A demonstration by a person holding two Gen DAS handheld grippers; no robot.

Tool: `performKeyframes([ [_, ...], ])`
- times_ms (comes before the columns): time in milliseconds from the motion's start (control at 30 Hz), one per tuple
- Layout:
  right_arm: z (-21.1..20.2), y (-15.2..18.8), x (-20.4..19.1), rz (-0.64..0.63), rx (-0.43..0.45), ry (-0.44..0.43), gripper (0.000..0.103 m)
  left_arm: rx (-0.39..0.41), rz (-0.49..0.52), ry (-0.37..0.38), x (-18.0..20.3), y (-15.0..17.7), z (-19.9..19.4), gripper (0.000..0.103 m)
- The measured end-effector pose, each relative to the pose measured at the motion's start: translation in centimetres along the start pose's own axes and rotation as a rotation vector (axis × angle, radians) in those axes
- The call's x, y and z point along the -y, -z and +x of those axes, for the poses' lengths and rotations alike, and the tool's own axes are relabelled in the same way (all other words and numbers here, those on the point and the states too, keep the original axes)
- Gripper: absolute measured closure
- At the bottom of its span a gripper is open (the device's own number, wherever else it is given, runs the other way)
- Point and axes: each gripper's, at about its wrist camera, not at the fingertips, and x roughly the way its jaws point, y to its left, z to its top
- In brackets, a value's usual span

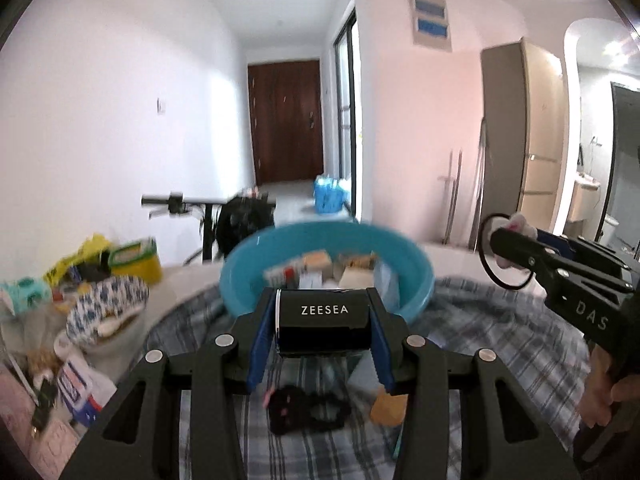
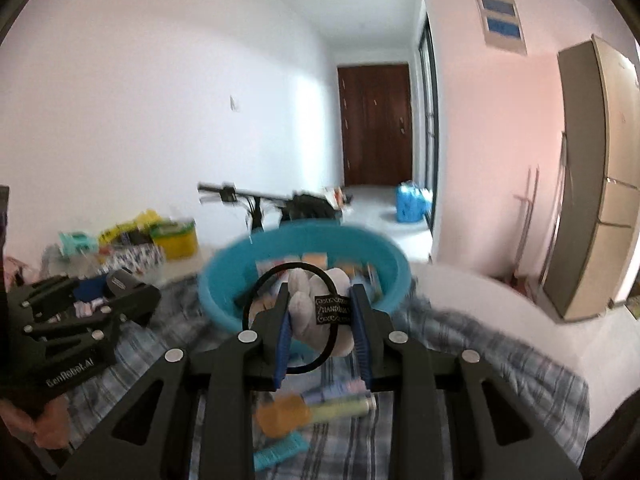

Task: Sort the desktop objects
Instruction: 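Lift the box with left tool while right tool carries the clip over basin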

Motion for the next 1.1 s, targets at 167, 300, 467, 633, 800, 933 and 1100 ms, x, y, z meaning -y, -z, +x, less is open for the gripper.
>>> performKeyframes([
  [167, -2.6, -4.2, -0.3, -0.018, 0.141, 0.024, 0.077, 0.101, 0.000, -0.018, -0.2, -3.0, -1.9, 0.058],
  [300, -4.4, -7.0, -0.2, -0.011, 0.235, 0.043, 0.077, 0.162, -0.044, 0.002, -1.1, -6.2, -3.3, 0.058],
  [467, -5.7, -9.8, -0.9, -0.007, 0.317, 0.035, 0.076, 0.262, -0.053, -0.017, -1.3, -8.5, -5.3, 0.058],
  [633, -6.8, -10.9, -1.4, -0.012, 0.372, 0.030, 0.076, 0.311, -0.084, 0.021, -1.6, -10.0, -6.1, 0.058],
  [800, -6.5, -11.0, -1.8, 0.011, 0.413, 0.014, 0.076, 0.387, -0.067, 0.040, -1.3, -11.3, -7.0, 0.058],
  [933, -5.2, -10.9, -1.9, 0.020, 0.412, 0.044, 0.076, 0.476, -0.051, -0.002, -1.0, -11.6, -7.8, 0.058],
  [1100, -4.1, -10.0, -2.2, 0.012, 0.400, 0.050, 0.076, 0.452, -0.066, -0.011, -1.6, -10.7, -6.3, 0.058],
])
